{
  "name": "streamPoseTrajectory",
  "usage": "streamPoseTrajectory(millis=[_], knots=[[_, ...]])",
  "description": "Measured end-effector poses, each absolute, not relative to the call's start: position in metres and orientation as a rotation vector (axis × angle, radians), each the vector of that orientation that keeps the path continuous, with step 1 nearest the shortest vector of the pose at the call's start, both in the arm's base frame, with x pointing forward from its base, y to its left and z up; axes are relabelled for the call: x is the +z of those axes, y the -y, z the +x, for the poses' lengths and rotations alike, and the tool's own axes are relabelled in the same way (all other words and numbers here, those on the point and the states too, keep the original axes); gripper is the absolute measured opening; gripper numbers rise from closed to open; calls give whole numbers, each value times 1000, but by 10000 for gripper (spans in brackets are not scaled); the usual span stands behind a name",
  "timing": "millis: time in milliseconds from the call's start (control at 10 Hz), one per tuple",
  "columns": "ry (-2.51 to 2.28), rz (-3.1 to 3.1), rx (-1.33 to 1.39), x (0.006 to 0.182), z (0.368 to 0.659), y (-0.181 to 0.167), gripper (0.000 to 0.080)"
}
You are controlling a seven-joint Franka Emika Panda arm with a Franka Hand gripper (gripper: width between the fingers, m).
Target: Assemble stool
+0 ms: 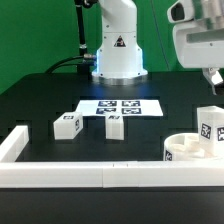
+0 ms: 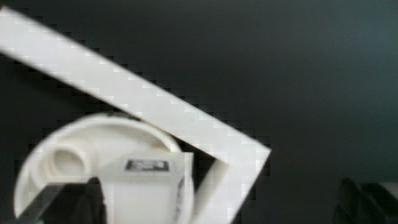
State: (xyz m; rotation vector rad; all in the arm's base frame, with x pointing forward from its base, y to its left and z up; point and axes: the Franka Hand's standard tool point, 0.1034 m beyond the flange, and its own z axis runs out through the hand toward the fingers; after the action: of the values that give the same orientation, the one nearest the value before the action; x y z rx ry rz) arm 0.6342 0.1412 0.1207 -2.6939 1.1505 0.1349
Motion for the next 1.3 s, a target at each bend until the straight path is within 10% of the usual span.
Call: streamPoseTrajectory(millis=[1300], knots=[[568,-3032,-65,105,638,-111,649]])
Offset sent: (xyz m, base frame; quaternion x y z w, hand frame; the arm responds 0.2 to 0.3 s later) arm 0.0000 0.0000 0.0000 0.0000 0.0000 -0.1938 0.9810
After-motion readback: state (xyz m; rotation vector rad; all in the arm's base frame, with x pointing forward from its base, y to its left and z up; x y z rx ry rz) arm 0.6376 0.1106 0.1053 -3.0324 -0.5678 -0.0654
